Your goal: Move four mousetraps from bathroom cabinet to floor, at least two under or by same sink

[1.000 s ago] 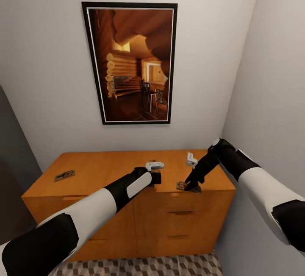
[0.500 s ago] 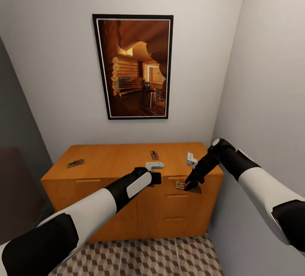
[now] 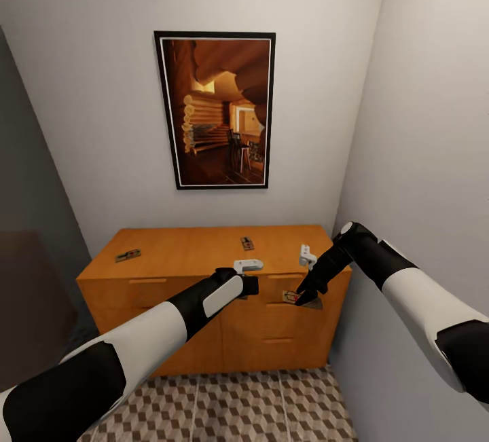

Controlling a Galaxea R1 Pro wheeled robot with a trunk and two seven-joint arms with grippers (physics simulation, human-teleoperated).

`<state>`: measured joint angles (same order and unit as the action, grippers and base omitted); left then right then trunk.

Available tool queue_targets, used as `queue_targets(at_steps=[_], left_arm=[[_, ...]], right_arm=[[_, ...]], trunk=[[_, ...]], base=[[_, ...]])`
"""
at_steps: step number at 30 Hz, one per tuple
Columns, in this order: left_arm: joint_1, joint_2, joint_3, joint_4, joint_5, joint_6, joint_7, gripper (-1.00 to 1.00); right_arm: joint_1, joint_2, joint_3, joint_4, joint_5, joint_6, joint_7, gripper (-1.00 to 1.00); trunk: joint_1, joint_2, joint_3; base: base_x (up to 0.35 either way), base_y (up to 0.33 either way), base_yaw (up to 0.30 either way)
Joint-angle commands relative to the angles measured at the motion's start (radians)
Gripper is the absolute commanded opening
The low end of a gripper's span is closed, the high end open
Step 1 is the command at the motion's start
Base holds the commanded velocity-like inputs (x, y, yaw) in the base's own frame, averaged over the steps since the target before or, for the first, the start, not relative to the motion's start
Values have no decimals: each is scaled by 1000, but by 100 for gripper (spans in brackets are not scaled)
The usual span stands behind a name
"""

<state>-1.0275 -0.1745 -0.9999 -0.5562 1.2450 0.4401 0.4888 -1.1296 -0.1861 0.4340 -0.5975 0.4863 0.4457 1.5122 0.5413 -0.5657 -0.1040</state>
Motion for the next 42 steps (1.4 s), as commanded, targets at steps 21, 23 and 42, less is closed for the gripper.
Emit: queue_targets(at_steps=[21, 23, 42], left_arm=[[156, 0, -8, 457, -2, -184, -206, -100], [199, 0, -8, 518, -2, -230, -260, -100], [617, 217, -8, 582, -1, -802, -403, -100]], right_arm=[[6, 47, -25, 576, -162, -194, -520, -100], [17, 48, -27, 632, -254, -216, -632, -100], [529, 51, -29, 673, -767, -685, -1402, -100]], trunk=[[0, -2, -2], [0, -2, -2], [0, -2, -2]], base=[[-1, 0, 0], [0, 0, 0], [0, 0, 0]])
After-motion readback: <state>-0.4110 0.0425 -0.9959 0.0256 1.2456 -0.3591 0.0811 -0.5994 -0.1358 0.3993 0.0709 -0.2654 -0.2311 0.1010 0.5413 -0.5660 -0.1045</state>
